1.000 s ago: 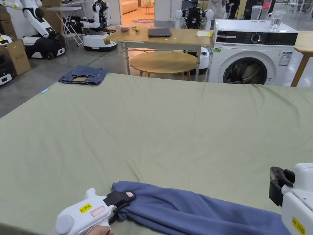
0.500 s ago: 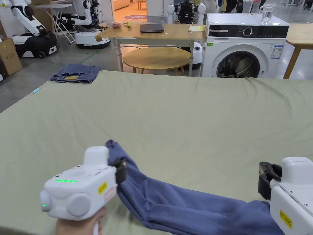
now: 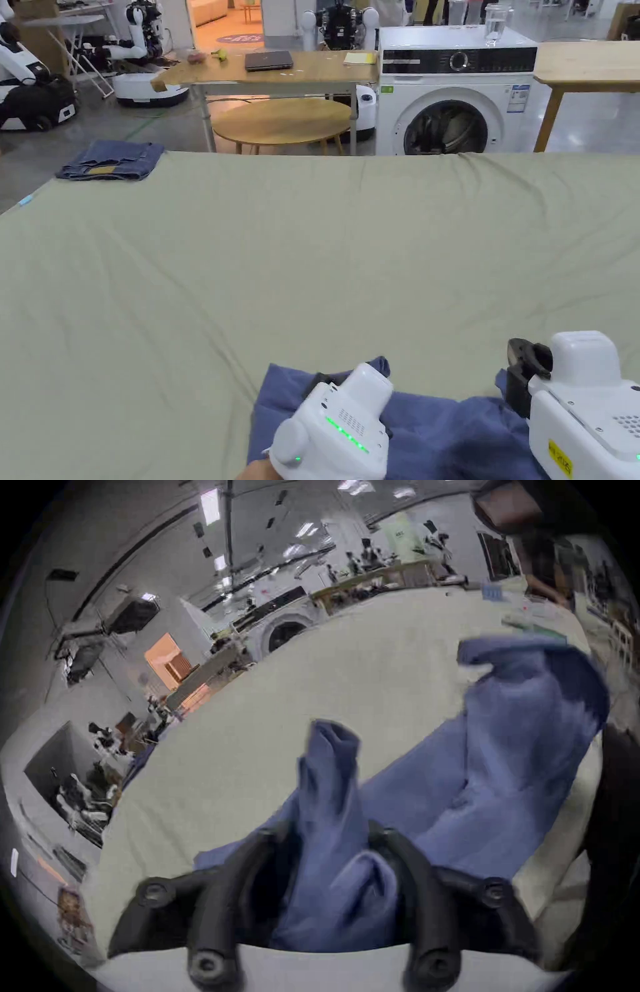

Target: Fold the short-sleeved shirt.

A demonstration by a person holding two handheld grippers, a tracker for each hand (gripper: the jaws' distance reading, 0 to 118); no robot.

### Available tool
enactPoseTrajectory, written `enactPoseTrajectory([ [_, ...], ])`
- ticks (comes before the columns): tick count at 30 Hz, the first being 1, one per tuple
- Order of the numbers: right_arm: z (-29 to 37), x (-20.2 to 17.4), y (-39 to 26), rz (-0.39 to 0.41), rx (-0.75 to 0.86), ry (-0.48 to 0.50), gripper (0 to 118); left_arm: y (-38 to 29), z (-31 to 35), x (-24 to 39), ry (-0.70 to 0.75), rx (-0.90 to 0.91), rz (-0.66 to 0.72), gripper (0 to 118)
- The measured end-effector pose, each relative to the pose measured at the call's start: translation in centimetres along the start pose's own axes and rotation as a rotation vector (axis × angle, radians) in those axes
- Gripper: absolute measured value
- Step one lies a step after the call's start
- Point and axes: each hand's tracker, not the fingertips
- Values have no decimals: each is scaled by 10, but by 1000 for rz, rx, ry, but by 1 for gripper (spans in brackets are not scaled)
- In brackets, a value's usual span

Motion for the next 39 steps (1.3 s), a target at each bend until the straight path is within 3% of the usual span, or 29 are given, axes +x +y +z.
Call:
enactPoseTrajectory([
  [2,0,3,1,-7,0,-6,0,12,25,-20,-38,94,121,83],
  [3,1,4,2,-13,4,-4,0,21,39,-33,-68,135,205,91],
  [6,0,6,2,-24,6,-6,0,20,57,-76,-178,215,482,92],
  [8,0,6,1,-35,6,-7,0,13,48,-99,-153,161,596,92],
  [9,0,7,0,-41,3,-4,0,7,42,-107,-161,129,621,92],
  [10,-1,7,-1,-47,-1,-3,0,-1,34,-113,-191,88,641,83],
  [12,-2,6,-4,-52,-6,-1,0,-15,17,-112,-219,20,687,29],
  [13,-2,6,-5,-54,-9,0,0,-22,9,-109,-237,-13,702,12],
  [21,-1,8,-11,-60,-34,-4,0,-31,-26,-42,-467,-113,715,8],
  [25,0,8,-12,-52,-36,-9,0,-19,-30,-14,-462,-115,651,8],
  [30,0,4,-11,-34,-42,-11,0,-20,-10,-39,-404,-11,750,6],
  [35,-5,-4,-15,-43,-56,4,0,-29,3,-57,-401,9,753,5],
  [37,-3,-7,-17,-47,-57,14,0,-40,16,-71,-424,110,879,5],
  [38,-2,-8,-18,-45,-61,19,0,-48,21,-81,-439,135,961,10],
  [39,-2,-9,-19,-41,-63,19,0,-56,24,-91,-422,146,1018,29],
])
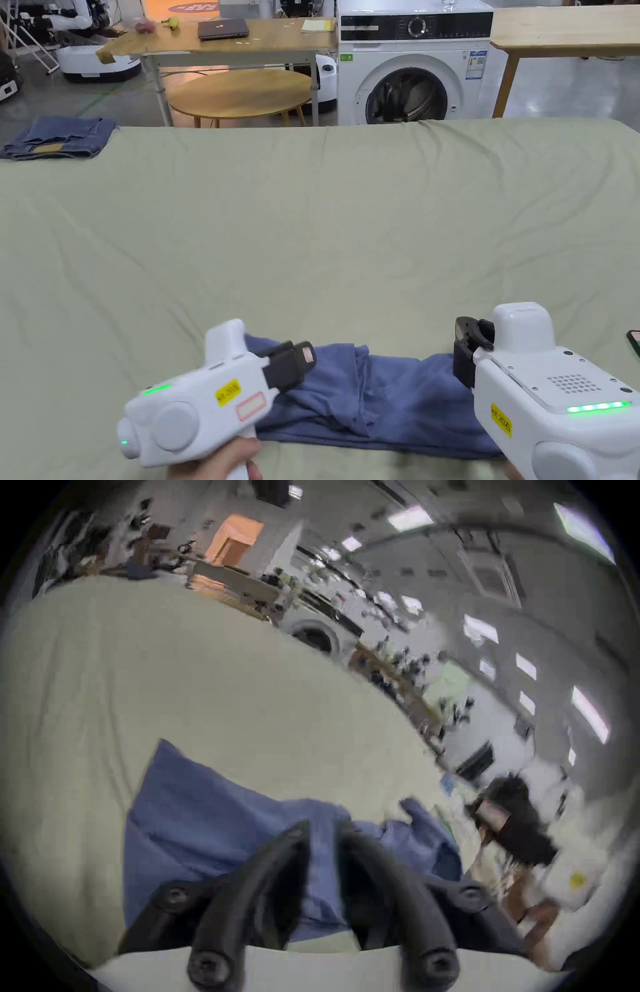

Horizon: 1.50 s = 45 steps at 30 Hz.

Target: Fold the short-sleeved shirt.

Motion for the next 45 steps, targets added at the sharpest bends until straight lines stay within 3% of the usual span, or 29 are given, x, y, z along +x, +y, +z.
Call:
enactPoseTrajectory([
  [1,0,-1,-1,6,-3,-2,0,3,9,-12,9,37,45,54],
  [2,1,-1,-1,8,-4,-1,0,5,16,-22,21,61,66,91],
  [3,0,-1,-2,6,-6,1,0,7,22,-33,49,68,74,106],
  [7,-2,-1,-3,2,-12,5,0,10,41,-82,138,64,197,110],
  [9,-3,-2,-4,-2,-13,8,0,2,42,-104,85,33,328,110],
  [12,-6,-4,-4,-4,-20,15,0,-18,28,-120,-111,-22,494,110],
  [16,-7,-4,-5,-2,-25,22,0,-26,-7,-113,-293,-77,617,104],
  [17,-7,-4,-6,-2,-27,21,0,-29,-16,-110,-278,-83,635,97],
  [20,-7,0,-8,-6,-33,15,0,-39,-33,-104,-100,-72,632,23],
  [21,-7,1,-9,-7,-35,13,0,-43,-33,-102,-92,-32,645,13],
  [23,-7,3,-11,-4,-40,6,0,-40,-26,-96,-132,25,633,12],
  [31,-8,6,-12,-7,-49,-6,0,25,41,-85,133,160,159,10],
  [36,-9,6,-13,-21,-48,-5,0,56,75,-45,271,206,-159,10],
  [45,-1,13,-23,-31,-56,-8,0,-27,-8,98,286,-3,-856,10],
])
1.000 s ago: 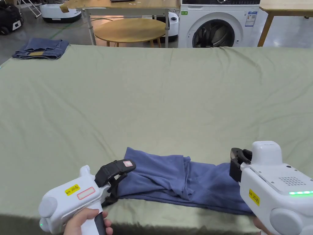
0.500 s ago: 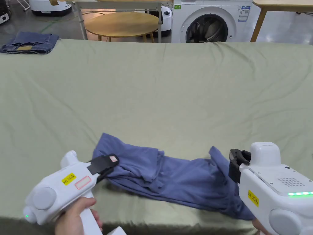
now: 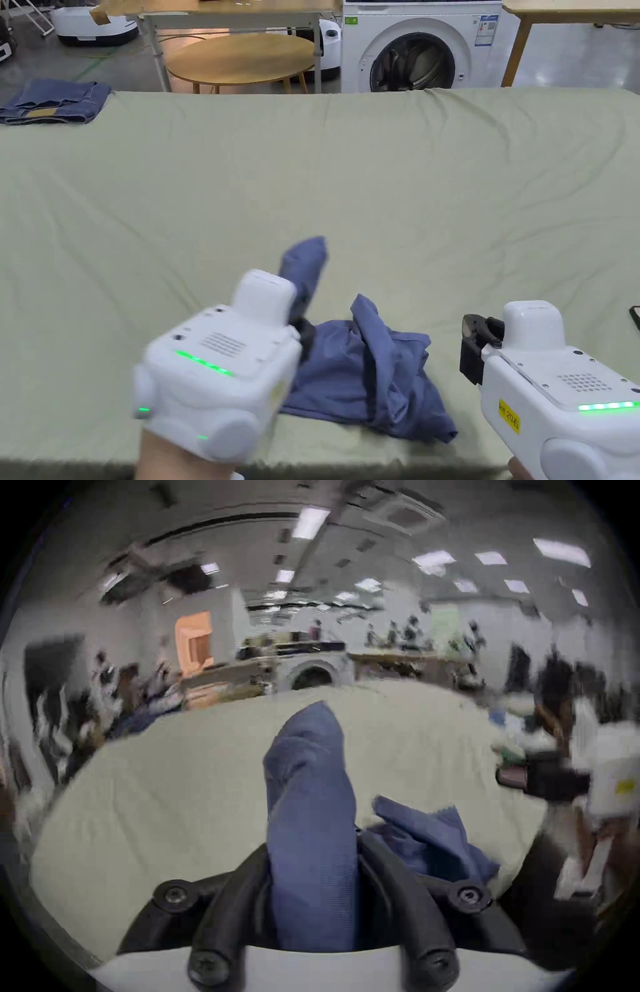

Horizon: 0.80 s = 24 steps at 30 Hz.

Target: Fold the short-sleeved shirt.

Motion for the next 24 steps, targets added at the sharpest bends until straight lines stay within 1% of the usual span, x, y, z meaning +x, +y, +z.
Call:
enactPoseTrajectory([
  [1,1,3,0,-4,1,-2,0,-1,-9,23,-3,-26,-78,10],
  [3,4,10,-1,-19,3,-8,0,-8,-29,54,-38,-115,-179,10],
  [4,5,13,-1,-28,5,-11,0,-12,-40,66,-39,-171,-198,10],
  [5,7,15,-2,-35,8,-12,0,-18,-48,74,-20,-191,-197,10],
  [7,10,20,-3,-40,10,-13,0,-22,-56,77,4,-186,-178,10],
  [8,11,22,-3,-41,11,-13,0,-17,-56,72,-7,-225,-146,17],
  [9,12,25,-3,-43,9,-8,0,-11,-52,66,-71,-236,-72,33],
  [10,13,27,-3,-45,7,-4,0,-4,-44,59,-134,-198,7,54],
  [11,13,29,-4,-45,7,-7,0,6,-32,52,-170,-154,57,81],
  [12,13,30,-4,-45,8,-11,0,16,-21,44,-191,-118,82,92],
  [13,12,32,-4,-50,7,-13,0,25,-10,35,-236,-83,127,95],
  [14,12,34,-4,-60,6,-11,0,33,1,24,-285,-48,184,95],
  [16,11,34,-4,-69,8,-14,0,41,14,5,-319,-5,270,95],
  [18,11,34,-5,-75,8,-13,0,40,15,-17,-263,10,324,95],
  [20,10,32,-5,-77,6,-8,0,29,0,-31,-189,-41,353,95],
  [21,10,31,-5,-76,6,-6,0,22,-7,-37,-186,-97,379,87],
  [22,9,29,-6,-73,4,-2,0,12,-15,-42,-237,-151,434,70],
  [23,9,27,-6,-69,2,2,0,3,-22,-42,-295,-163,486,35],
  [24,9,26,-6,-66,1,5,0,-5,-25,-39,-323,-160,525,15],
])
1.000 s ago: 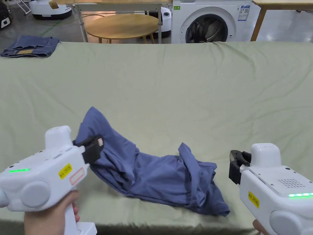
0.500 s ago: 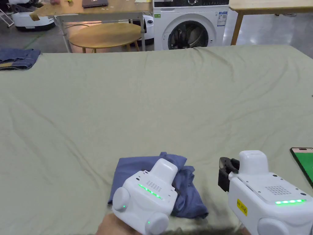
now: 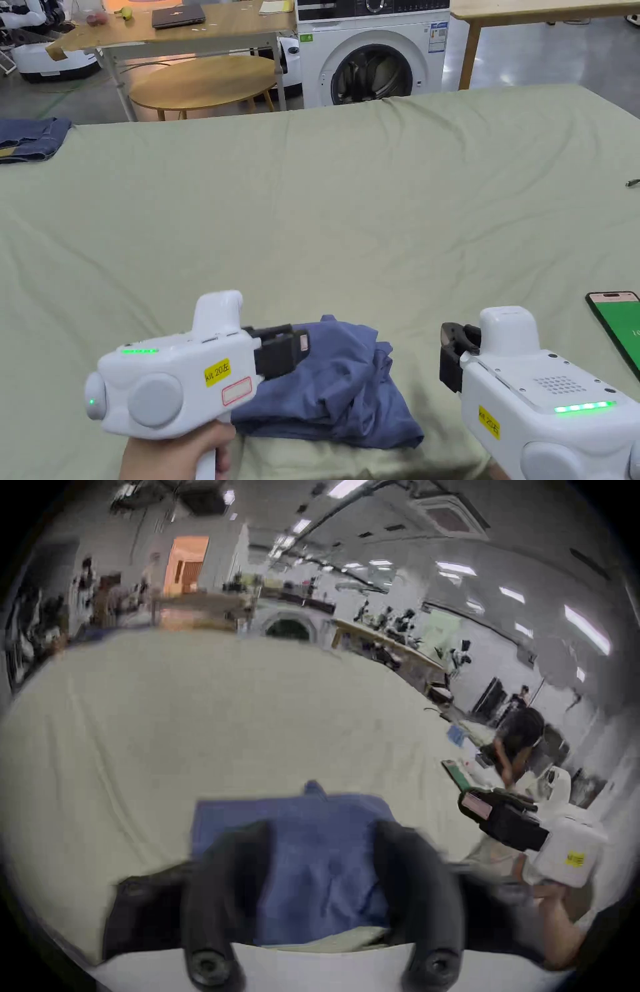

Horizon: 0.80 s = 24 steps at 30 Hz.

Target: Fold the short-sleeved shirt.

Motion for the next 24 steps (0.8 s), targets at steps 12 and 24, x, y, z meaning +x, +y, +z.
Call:
enactPoseTrajectory([
  [12,-2,-2,-2,28,-28,-7,0,-53,-71,33,-162,-162,49,10],
  [24,-41,-56,5,-64,-168,280,0,-22,-6,-10,-162,26,148,24],
])
